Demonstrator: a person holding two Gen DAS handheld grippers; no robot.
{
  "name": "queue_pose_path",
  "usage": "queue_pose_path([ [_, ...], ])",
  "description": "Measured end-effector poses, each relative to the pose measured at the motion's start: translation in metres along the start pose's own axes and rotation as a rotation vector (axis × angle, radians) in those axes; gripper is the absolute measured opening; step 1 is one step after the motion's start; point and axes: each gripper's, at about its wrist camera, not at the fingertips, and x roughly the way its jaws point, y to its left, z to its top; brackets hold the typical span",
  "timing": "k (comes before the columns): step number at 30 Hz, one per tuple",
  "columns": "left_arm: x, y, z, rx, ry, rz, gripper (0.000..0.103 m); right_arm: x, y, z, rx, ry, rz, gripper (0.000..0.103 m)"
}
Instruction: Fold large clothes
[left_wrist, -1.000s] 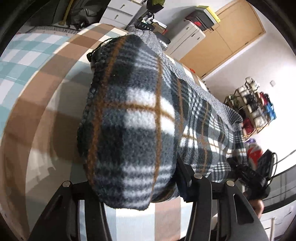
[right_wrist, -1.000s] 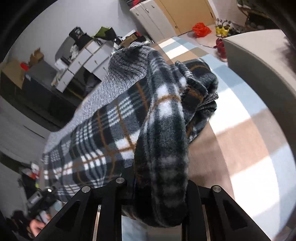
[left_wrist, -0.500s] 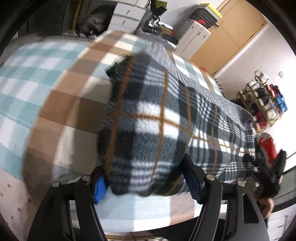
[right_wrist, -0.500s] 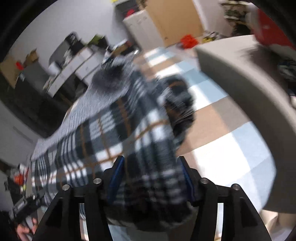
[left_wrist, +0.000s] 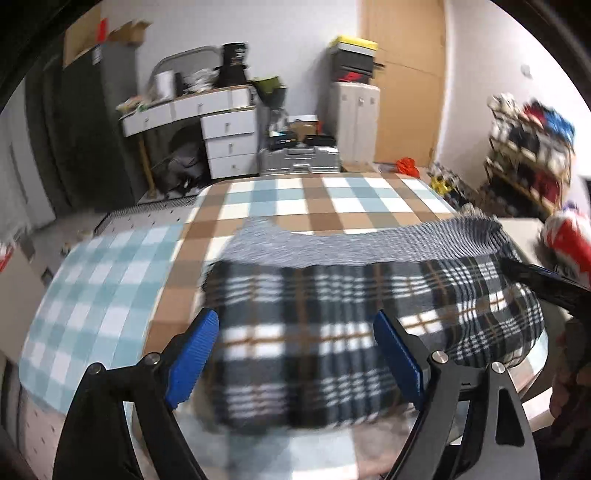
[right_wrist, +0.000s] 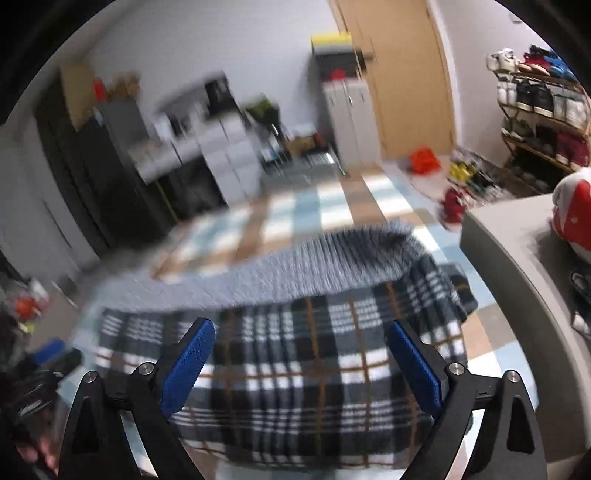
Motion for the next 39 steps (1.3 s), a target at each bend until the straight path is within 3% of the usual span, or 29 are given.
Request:
queue_pose_path([
  [6, 0.037, -0.021, -0.013, 0.081, 0.058, 0.007, 0.083, 0.037, 0.003, -0.014, -0.068, 0.096, -0.041, 0.096],
  [10, 0.069, -0.018, -0.022, 0.112, 0.167, 0.029, 0.084, 0.072, -0.002, -0.033, -0.105, 0.207, -0.043, 0.100],
  [14, 0.077, -0.010, -0.016, 0.128, 0.191, -0.001, 0.088, 0.080, 0.000, -0.040, -0.188, 0.203, -0.047, 0.103],
  [21, 0.101, 0.000, -0.011, 0.115, 0.240, -0.055, 0.099, 0.089, 0.000, -0.040, -0.208, 0.216, -0.028, 0.103],
  [24, 0.075, -0.005, -0.019, 0.064, 0.212, -0.078, 0.099, 0.081, 0.003, -0.038, -0.193, 0.191, -0.027, 0.103],
  [27, 0.049, -0.009, -0.023, 0.078, 0.143, -0.051, 0.099, 0.051, 0.001, -0.035, -0.145, 0.098, 0.006, 0.103],
  [31, 0.033, -0.012, -0.038, 0.120, 0.173, -0.020, 0.099, 0.023, 0.001, -0.035, -0.099, 0.041, 0.039, 0.103],
  [33, 0.029, -0.005, -0.043, 0.111, 0.191, -0.015, 0.099, 0.023, 0.004, -0.039, -0.106, 0.062, 0.034, 0.103],
  [37, 0.036, 0.010, -0.048, 0.097, 0.220, 0.006, 0.102, 0.055, 0.009, -0.052, -0.162, 0.203, -0.033, 0.103],
  [39, 0.052, 0.020, -0.047, 0.061, 0.258, -0.045, 0.102, 0.069, 0.011, -0.059, -0.204, 0.235, -0.055, 0.103],
])
